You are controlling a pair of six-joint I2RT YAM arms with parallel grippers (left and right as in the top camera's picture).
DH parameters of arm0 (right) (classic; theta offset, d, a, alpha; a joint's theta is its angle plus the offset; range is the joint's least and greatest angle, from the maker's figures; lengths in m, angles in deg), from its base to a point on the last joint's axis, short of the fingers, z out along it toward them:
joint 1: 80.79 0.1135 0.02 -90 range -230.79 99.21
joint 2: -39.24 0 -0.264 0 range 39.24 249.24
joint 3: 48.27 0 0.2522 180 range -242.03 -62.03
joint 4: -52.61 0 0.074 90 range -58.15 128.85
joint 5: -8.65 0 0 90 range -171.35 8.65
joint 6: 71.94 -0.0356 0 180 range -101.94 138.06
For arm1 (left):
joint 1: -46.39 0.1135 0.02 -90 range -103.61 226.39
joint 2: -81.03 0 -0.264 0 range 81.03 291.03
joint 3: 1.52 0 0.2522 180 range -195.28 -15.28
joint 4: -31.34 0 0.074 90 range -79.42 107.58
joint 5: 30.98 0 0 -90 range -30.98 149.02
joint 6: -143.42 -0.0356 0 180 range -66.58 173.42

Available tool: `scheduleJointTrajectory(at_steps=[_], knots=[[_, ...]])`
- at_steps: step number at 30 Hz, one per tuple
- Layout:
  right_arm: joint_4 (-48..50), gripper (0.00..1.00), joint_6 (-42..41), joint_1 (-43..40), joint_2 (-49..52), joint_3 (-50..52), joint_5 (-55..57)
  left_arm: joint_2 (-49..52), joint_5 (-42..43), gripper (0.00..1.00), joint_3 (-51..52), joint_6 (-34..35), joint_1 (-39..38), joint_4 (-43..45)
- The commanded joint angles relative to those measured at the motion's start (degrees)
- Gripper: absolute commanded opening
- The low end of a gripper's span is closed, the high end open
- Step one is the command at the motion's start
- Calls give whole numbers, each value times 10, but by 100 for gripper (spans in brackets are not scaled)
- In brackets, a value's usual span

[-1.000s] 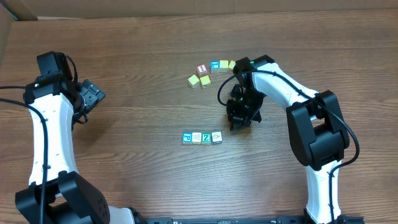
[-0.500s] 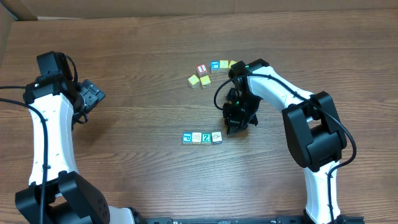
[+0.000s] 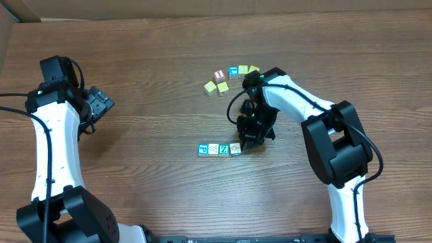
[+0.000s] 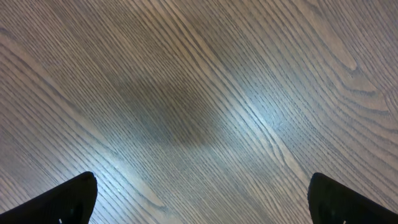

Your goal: Flip 4 blocks

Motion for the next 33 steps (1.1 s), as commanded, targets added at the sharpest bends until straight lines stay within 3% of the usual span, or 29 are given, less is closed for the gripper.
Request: scheduleJointTrajectory(at_steps=[1, 33], knots=[[2, 4, 1, 6, -16, 4, -7, -3, -3, 99, -6, 1, 2, 1], [2, 4, -1, 14, -16, 4, -14, -3, -4, 100, -6, 1, 2, 1]])
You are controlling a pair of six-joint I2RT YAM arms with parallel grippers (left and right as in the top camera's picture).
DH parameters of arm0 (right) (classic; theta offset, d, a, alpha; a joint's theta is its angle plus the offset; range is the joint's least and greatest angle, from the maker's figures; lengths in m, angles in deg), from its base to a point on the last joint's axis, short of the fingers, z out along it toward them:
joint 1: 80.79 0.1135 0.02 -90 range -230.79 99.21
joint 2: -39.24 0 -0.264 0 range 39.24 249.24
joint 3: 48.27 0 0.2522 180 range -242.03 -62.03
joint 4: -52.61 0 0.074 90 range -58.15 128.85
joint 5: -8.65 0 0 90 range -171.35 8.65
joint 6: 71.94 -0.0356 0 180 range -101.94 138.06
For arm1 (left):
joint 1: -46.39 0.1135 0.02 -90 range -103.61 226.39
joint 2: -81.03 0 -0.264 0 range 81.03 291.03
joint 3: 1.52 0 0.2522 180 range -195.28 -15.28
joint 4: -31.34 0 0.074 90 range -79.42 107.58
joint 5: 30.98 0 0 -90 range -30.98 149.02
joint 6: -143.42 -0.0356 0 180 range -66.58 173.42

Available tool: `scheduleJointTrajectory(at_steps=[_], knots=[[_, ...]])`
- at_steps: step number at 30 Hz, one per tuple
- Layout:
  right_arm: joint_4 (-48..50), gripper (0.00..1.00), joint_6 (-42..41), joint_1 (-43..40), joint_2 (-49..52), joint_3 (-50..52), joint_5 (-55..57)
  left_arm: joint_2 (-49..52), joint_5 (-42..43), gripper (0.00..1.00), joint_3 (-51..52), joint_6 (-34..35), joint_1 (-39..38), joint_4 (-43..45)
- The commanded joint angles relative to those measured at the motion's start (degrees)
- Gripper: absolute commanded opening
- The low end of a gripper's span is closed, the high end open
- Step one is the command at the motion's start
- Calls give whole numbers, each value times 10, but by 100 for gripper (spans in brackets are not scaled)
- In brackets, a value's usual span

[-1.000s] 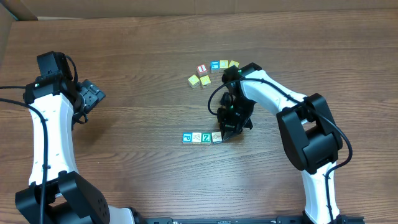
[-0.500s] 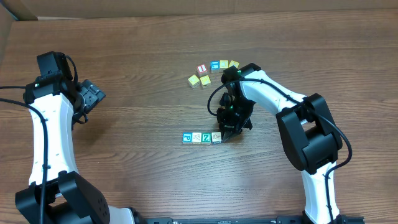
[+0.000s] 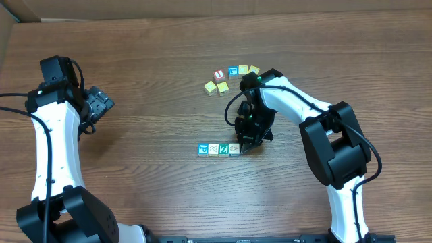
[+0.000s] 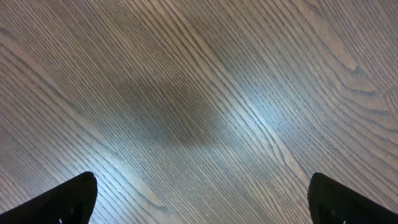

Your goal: Flip 4 blocks

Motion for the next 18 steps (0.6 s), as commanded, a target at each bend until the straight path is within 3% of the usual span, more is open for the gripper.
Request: scheduleJointTrajectory(at_steps=[1, 18], knots=[[2, 4, 0, 5, -16, 4, -9, -3, -4, 100, -6, 1, 2, 1], [31, 7, 0, 5, -16, 4, 88, -3, -3, 100, -6, 1, 2, 1]])
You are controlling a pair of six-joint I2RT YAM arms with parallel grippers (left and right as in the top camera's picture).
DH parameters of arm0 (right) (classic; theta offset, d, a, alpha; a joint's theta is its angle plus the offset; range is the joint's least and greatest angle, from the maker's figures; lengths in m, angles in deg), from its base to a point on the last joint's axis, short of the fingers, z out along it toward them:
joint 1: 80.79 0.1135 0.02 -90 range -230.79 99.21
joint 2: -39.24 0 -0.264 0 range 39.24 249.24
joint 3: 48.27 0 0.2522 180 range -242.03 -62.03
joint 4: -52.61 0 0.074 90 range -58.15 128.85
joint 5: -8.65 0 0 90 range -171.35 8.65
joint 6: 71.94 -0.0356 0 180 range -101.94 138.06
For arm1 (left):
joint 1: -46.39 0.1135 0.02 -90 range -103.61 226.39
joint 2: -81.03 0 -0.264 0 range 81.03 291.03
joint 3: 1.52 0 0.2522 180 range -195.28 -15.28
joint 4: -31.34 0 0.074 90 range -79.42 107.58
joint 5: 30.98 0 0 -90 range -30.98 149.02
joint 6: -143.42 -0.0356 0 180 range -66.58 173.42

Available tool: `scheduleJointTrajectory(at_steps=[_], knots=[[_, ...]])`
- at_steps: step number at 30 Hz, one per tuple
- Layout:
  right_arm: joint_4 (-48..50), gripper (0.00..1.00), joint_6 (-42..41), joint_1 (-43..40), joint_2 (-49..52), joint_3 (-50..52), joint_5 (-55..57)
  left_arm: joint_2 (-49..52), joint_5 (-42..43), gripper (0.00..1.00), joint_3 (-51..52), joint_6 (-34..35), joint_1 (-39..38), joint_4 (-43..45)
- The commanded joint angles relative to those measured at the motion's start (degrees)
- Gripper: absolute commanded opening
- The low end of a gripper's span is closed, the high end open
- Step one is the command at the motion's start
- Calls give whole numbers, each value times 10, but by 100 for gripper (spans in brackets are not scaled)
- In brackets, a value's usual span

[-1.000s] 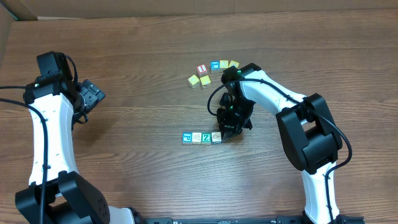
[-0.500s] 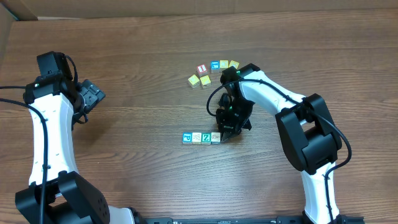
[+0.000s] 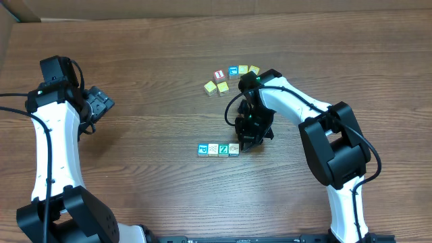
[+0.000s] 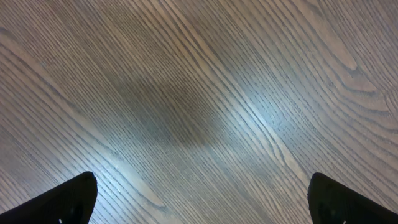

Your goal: Flip 4 blocks

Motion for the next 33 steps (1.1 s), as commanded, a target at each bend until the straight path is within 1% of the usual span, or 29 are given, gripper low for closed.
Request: scheduleJointTrajectory(at_steps=[1, 4, 8, 11, 13, 18, 23, 27, 33], knots=[[13, 7, 0, 2, -16, 4, 43, -3, -3, 100, -6, 1, 2, 1], [47, 7, 0, 2, -16, 4, 48, -3, -3, 100, -6, 1, 2, 1], [115, 6, -1, 2, -16, 4, 48, -3, -3, 100, -6, 1, 2, 1], [139, 4, -14, 2, -16, 4, 48, -3, -4, 100, -6, 1, 2, 1], [142, 4, -26, 2, -16, 4, 46, -3, -3, 100, -6, 1, 2, 1], [131, 4, -26, 3, -16, 4, 44, -3, -4, 100, -6, 1, 2, 1], [116, 4, -26, 3, -16, 4, 2, -3, -3, 100, -6, 2, 2, 1], [106, 4, -24, 3, -16, 4, -4, -3, -4, 100, -6, 1, 2, 1], [116, 4, -24, 3, -16, 4, -6, -3, -4, 100, -6, 2, 2, 1]])
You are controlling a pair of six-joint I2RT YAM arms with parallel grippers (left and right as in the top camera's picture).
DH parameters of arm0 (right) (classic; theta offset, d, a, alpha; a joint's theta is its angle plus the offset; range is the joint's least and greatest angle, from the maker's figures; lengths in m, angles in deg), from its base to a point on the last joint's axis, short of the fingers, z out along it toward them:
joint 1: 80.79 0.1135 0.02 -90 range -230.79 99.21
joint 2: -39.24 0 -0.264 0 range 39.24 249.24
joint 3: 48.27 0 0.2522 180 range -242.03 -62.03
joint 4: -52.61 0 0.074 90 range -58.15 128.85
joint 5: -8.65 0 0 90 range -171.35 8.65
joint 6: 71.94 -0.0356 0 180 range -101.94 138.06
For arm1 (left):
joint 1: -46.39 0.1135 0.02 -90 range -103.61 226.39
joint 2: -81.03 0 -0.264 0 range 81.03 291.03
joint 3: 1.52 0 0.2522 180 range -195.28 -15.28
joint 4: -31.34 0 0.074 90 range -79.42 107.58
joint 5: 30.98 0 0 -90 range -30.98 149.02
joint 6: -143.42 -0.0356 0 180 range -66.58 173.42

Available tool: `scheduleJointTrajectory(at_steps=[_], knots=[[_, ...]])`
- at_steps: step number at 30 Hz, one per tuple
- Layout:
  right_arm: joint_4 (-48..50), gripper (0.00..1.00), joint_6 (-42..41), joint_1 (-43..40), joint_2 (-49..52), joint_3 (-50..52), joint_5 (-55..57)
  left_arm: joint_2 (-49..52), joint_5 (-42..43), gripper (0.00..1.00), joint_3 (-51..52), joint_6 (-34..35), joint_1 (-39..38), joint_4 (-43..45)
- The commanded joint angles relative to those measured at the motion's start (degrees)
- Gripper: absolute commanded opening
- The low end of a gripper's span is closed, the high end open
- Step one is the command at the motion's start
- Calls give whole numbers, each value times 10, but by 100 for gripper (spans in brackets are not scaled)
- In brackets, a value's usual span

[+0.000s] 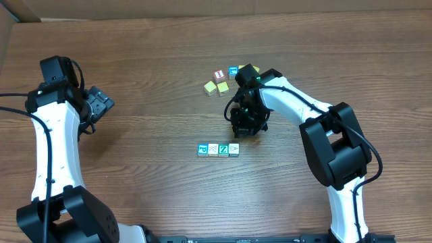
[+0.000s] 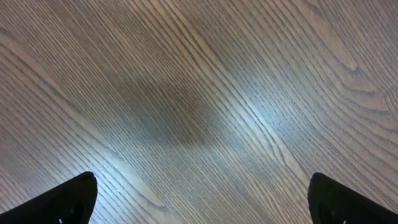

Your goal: Flip 4 blocks

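Observation:
Four small blocks form a row in the overhead view: a blue one [image 1: 202, 149], a pale one [image 1: 213, 149], a green Z one [image 1: 223, 149] and a pale one with a green mark [image 1: 234, 149]. My right gripper [image 1: 243, 125] hangs just behind the row's right end, apart from it. Its fingers look dark from above and the gap between them does not show. My left gripper [image 1: 101, 104] is far off at the left. In the left wrist view the left gripper [image 2: 202, 199] is open over bare wood with nothing between its fingertips [image 2: 74, 196].
Loose blocks lie behind the right gripper: yellow-green [image 1: 210, 87], yellow [image 1: 223, 87], red and white [image 1: 219, 74] and blue [image 1: 233, 70]. The right arm [image 1: 290, 98] covers the blocks beyond them. A cardboard wall [image 1: 135, 8] runs along the table's far edge.
My right gripper has left the right end of the row and now sits farther back, toward the loose blocks. The rightmost block is now uncovered in the row. The left arm is unchanged.
At all three earlier moments my right gripper was low at the rightmost block of the four-block row, partly covering it. Now it is drawn back and the block stays in line. My left gripper has stayed open over bare wood throughout.

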Motion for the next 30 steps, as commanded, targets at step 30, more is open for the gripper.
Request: scheduleJointTrajectory(at_steps=[30], knots=[[15, 4, -2, -10, -11, -2, -33, -3, -4, 100, -6, 1, 2, 1]])
